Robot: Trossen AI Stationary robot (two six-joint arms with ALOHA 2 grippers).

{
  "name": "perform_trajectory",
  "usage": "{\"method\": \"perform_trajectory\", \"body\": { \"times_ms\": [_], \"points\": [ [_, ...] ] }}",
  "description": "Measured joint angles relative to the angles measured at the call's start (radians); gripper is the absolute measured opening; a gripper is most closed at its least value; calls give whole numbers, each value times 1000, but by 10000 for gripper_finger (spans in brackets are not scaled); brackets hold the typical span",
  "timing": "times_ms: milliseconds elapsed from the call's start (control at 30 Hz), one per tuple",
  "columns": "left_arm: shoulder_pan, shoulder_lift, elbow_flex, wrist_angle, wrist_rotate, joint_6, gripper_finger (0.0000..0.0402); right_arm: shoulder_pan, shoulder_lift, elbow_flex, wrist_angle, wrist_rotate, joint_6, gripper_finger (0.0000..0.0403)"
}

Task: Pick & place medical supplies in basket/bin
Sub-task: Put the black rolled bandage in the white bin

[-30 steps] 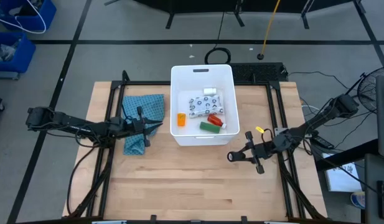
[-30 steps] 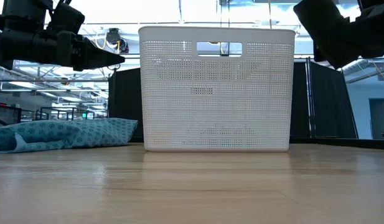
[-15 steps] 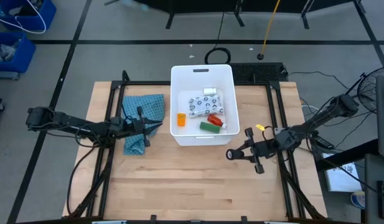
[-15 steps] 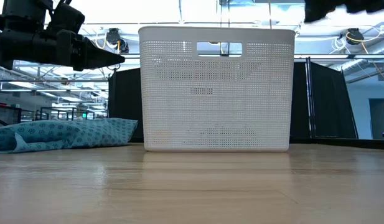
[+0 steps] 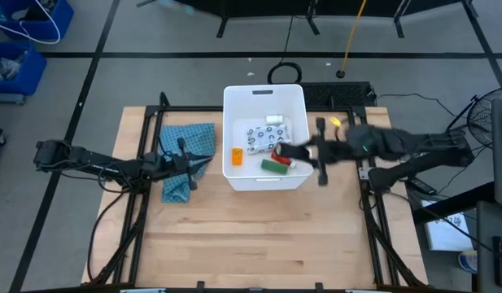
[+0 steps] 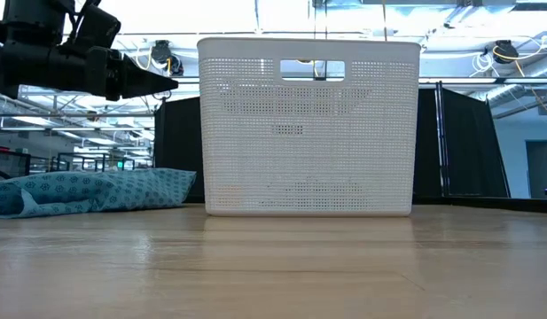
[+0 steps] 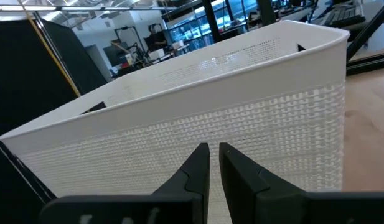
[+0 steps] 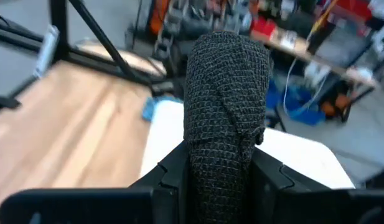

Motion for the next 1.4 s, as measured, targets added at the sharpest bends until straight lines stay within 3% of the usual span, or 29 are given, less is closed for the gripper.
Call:
{"method": "perform_trajectory", "body": {
  "times_ms": [167, 333, 433, 567, 833, 1067, 1400],
  "points": [
    [15, 0, 0, 0, 0, 16, 42, -232, 149, 218, -132, -168, -58, 94],
    [33, 0, 0, -1, 0, 15, 42, -460, 325, 357, -143, -482, -26, 93],
    [39, 0, 0, -2, 0, 15, 42, -549, 441, 425, -185, -570, -19, 93],
    [39, 0, 0, -3, 0, 15, 42, -603, 593, 472, -303, -594, -97, 93],
    [47, 0, 0, -11, 0, 20, 42, -598, 807, 475, -404, -591, -280, 94],
    [68, 0, 0, -26, 0, 15, 42, -529, 877, 475, -416, -545, -487, 95],
    [79, 0, 0, -32, 2, -22, 42, -484, 934, 360, -282, -540, -559, 95]
  ]
}}
